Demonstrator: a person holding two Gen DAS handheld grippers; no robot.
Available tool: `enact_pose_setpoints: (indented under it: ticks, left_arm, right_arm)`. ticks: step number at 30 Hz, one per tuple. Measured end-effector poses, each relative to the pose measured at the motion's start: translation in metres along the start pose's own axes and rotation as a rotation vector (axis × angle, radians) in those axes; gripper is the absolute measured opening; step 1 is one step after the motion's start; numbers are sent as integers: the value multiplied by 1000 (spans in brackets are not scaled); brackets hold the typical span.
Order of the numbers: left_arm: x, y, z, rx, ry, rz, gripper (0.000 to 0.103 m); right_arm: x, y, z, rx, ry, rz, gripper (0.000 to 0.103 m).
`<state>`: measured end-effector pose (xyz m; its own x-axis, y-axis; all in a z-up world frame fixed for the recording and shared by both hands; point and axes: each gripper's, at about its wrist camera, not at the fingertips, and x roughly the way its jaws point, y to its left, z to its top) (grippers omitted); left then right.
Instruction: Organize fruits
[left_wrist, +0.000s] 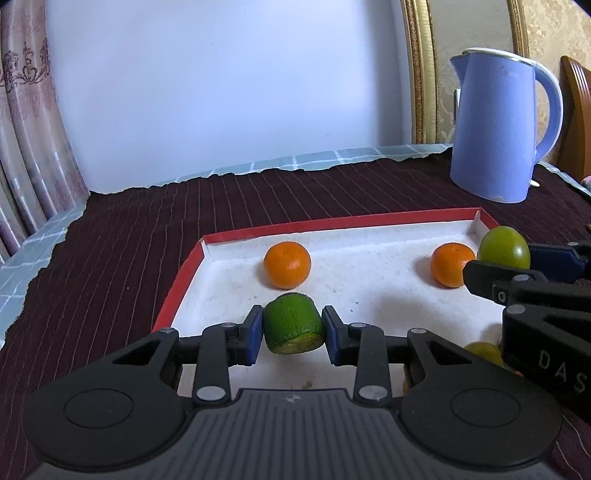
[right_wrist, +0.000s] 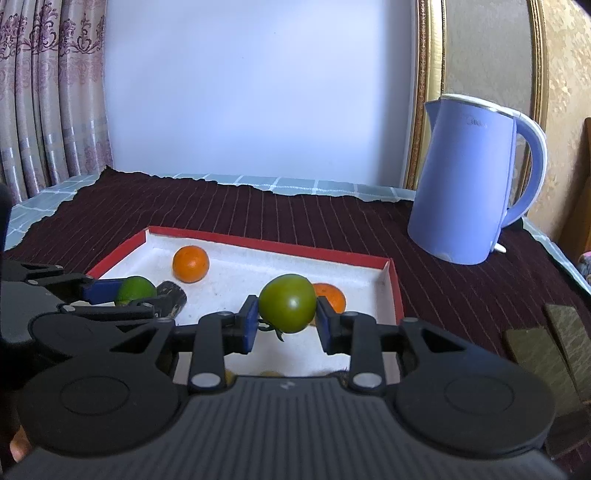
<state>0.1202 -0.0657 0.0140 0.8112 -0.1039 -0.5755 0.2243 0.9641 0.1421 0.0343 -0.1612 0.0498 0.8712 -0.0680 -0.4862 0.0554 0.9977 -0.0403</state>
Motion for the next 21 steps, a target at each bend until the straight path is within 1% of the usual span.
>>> enact_pose_setpoints:
  ticks: [7,13,21]
  left_arm:
    - [15,2,10,-16,23,-3,33]
    - [22,-4,19,8,9,8,33]
    - [35,-4,27,3,15,18,33]
  right_arm:
    - [13,-1,8,-1,8,-5,31]
    - [28,-4,12,11,18,-13,31]
    - [42,-8,18,23,25,-18,31]
